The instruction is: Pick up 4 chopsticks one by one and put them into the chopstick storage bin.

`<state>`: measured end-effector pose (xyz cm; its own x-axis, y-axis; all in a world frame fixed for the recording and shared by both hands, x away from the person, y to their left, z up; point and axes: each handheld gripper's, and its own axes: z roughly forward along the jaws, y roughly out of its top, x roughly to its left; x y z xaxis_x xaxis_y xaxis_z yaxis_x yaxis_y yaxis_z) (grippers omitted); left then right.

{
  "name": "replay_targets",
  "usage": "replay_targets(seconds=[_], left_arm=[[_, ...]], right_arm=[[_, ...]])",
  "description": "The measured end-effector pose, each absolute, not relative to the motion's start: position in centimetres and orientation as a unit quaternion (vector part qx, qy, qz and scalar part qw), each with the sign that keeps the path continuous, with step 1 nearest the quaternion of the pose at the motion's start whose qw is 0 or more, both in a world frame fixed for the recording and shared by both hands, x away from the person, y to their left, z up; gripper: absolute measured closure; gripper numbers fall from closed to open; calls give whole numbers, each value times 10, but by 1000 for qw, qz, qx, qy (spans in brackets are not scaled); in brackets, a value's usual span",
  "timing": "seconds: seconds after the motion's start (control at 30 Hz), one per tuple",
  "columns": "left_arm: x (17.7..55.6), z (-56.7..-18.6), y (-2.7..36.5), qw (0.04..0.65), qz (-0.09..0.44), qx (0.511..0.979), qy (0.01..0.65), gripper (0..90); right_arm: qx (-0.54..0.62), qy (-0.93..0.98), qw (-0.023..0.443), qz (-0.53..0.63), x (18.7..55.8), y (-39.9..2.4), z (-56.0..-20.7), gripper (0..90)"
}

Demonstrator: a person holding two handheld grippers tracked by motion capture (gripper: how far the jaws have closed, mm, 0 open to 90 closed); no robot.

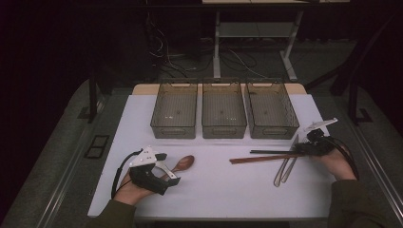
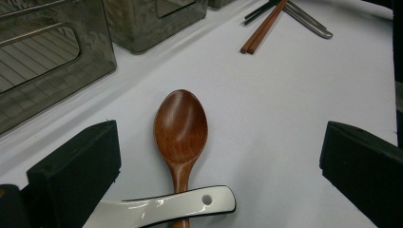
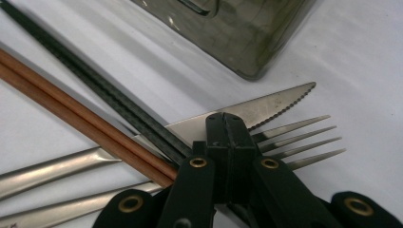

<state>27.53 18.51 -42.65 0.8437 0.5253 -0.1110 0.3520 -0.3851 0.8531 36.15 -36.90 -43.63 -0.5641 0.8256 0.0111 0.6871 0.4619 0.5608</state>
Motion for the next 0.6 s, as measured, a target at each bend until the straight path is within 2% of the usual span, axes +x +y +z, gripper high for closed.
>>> replay_targets(seconds=[0.6], left_arm=[[275, -427, 185, 486, 87, 829, 264, 0]], right_arm=[[434, 854, 115, 263, 353, -367, -434, 894]])
